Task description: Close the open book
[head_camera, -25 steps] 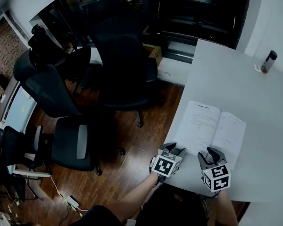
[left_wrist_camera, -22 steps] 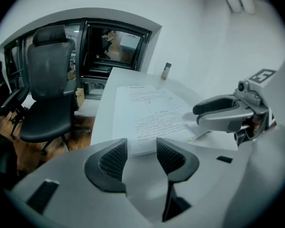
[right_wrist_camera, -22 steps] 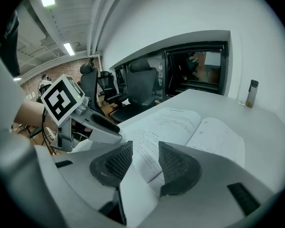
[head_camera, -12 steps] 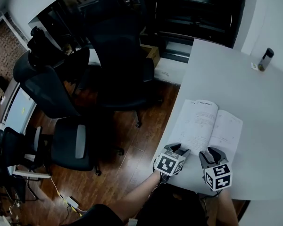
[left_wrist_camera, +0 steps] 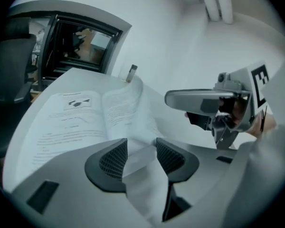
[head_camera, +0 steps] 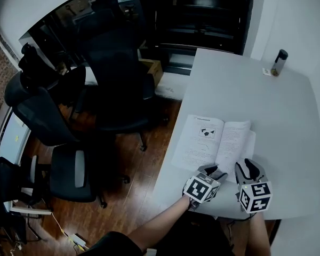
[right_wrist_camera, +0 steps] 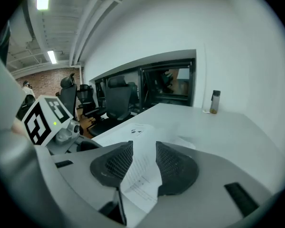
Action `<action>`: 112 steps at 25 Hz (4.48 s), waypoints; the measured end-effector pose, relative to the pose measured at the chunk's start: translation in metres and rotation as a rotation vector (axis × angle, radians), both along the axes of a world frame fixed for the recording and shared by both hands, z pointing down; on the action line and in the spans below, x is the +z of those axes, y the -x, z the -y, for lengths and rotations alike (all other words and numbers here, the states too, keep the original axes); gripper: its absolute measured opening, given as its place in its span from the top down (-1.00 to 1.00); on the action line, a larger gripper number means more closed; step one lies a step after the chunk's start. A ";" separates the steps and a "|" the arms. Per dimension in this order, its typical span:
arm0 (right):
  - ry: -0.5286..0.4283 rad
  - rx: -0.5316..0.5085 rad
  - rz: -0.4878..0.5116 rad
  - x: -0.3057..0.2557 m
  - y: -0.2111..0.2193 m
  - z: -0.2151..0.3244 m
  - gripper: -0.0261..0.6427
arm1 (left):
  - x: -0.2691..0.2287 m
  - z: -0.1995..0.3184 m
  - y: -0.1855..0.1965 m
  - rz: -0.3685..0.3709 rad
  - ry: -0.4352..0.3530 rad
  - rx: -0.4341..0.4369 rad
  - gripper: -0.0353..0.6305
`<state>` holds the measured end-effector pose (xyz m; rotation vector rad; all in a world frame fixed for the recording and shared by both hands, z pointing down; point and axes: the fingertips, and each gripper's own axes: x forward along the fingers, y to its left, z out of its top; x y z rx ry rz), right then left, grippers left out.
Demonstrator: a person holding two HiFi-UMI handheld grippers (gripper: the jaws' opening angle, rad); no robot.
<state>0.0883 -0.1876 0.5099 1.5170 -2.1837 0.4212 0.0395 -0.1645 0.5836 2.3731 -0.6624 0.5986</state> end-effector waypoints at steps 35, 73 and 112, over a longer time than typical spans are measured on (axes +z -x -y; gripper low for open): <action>0.153 -0.199 0.010 0.062 0.092 0.004 0.47 | 0.053 0.036 0.159 0.245 0.030 -0.228 0.31; 0.265 -0.194 0.140 0.094 0.023 -0.008 0.80 | 0.040 0.030 0.061 0.200 0.046 -0.135 0.40; 0.096 -0.091 0.121 0.022 -0.083 -0.009 0.85 | -0.012 0.002 -0.079 0.060 -0.111 0.008 0.42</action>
